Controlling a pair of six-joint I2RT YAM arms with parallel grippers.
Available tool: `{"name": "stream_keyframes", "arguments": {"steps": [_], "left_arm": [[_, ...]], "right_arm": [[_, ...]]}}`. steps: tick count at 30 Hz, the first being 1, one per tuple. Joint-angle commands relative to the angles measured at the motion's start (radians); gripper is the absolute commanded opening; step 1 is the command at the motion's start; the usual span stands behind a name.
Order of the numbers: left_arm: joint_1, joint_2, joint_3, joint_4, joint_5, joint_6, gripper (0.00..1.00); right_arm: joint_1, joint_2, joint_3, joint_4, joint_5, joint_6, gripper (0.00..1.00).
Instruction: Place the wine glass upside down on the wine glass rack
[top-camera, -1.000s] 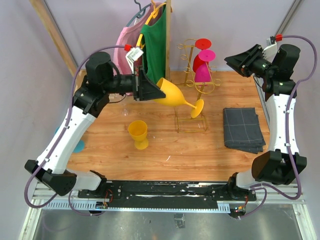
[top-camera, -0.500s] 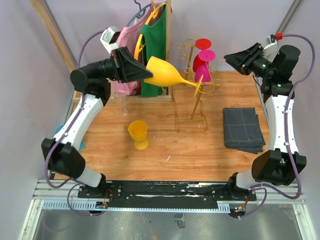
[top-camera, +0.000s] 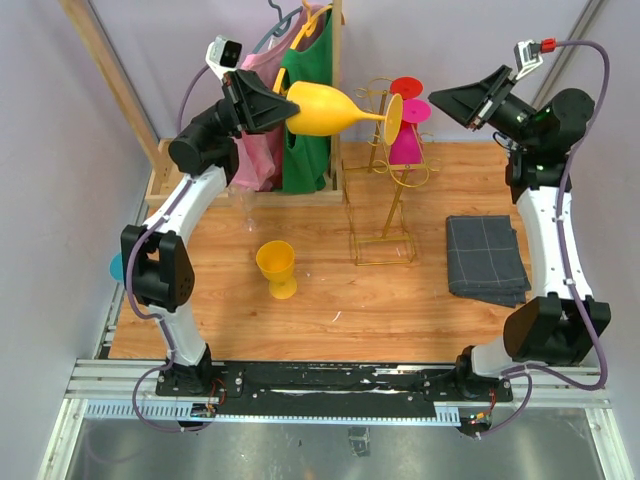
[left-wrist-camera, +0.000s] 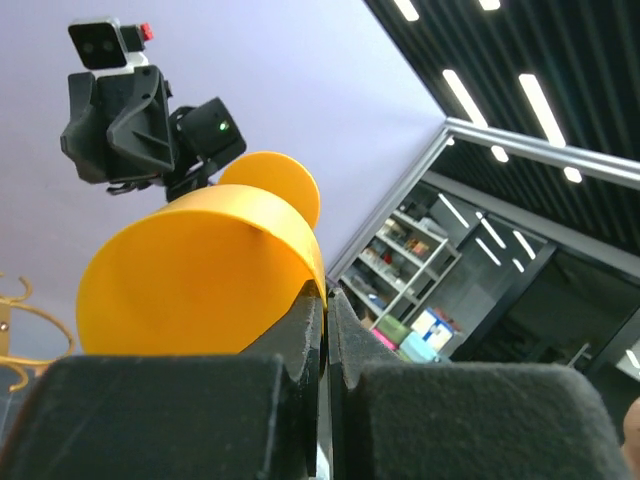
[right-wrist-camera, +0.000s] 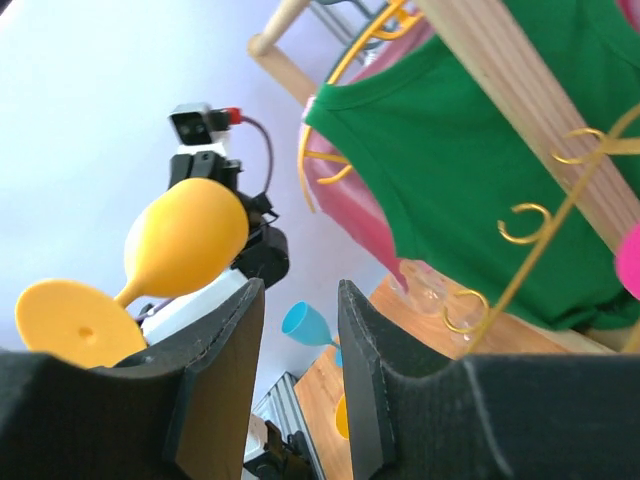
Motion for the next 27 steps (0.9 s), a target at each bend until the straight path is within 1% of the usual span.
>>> {"name": "stream_keyframes", "arguments": {"steps": [1, 2, 6, 9, 11, 17, 27], "left_arm": [[0.005, 0.015, 0.048, 0.264, -0.118, -0.091, 0.00], [0.005, 0.018, 0.049, 0.263, -0.133, -0.095, 0.00], [0.006, 0.019, 0.049, 0.266, -0.167, -0.104, 0.00], [0.006, 0.013, 0.041, 0.265, -0.176, -0.106, 0.00], [0.005, 0.008, 0.033, 0.266, -0.181, -0.107, 0.00], [0.006, -0.001, 0.021, 0.265, -0.187, -0.109, 0.00], [0.005, -0.003, 0.021, 0.264, -0.191, -0.107, 0.00]], "right_arm": [[0.049, 0.055, 0.005, 0.385, -0.065, 0.237, 0.37], [0.054, 0.071, 0.009, 0.493, -0.064, 0.292, 0.37], [0.076, 0.156, 0.051, 0.798, -0.040, 0.572, 0.37], [0.096, 0.218, 0.087, 0.969, -0.002, 0.728, 0.37], [0.109, 0.250, 0.107, 1.042, 0.026, 0.795, 0.37], [0.175, 0.303, 0.153, 1.124, 0.094, 0.885, 0.36], [0.256, 0.316, 0.221, 1.116, 0.107, 0.897, 0.37]]}}
